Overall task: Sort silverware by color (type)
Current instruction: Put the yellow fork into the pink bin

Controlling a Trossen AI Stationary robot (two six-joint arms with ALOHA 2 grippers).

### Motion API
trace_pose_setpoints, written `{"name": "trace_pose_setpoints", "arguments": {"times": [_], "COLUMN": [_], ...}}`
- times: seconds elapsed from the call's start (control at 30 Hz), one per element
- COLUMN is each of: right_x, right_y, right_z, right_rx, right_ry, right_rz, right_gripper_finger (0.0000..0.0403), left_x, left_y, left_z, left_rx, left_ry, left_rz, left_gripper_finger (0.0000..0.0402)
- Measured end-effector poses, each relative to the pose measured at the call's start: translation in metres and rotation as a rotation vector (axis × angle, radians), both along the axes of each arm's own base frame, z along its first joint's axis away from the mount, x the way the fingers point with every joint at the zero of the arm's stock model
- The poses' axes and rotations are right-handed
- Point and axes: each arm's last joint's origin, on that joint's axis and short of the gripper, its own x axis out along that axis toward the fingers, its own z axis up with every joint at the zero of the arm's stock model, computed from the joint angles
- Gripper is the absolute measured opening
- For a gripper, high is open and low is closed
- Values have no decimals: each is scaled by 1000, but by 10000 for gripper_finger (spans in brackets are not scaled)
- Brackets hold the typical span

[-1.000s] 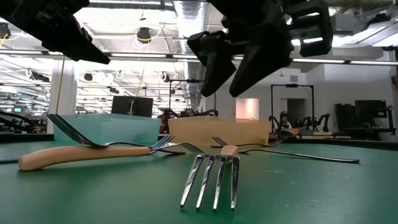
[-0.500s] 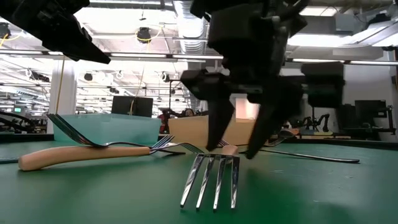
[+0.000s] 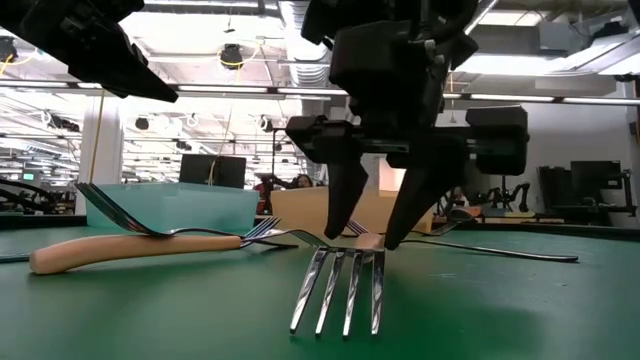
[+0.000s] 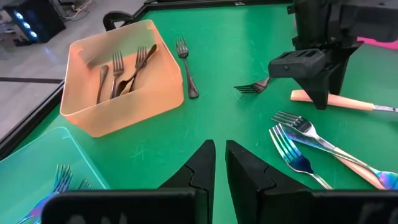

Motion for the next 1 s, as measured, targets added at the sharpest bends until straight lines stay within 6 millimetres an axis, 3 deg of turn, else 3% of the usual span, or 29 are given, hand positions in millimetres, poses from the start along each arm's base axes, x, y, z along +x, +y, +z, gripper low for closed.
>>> {"name": "trace_pose_setpoints", "arguments": {"times": [0.6, 1.0], "right_x": [-7, -5], "right_y": [-6, -13], "right_z": [-13, -14], "right_rx": [8, 20], "right_ry": [7, 8], "right_rz": [12, -5], "right_gripper_finger": [225, 188], "left_x": [0, 0], "left_y": [0, 0], "left_z": [0, 0], "left_rx": [4, 8], "left_ry": [-1, -3], "left_rz": [5, 9], "left_gripper_finger": [25, 25]}}
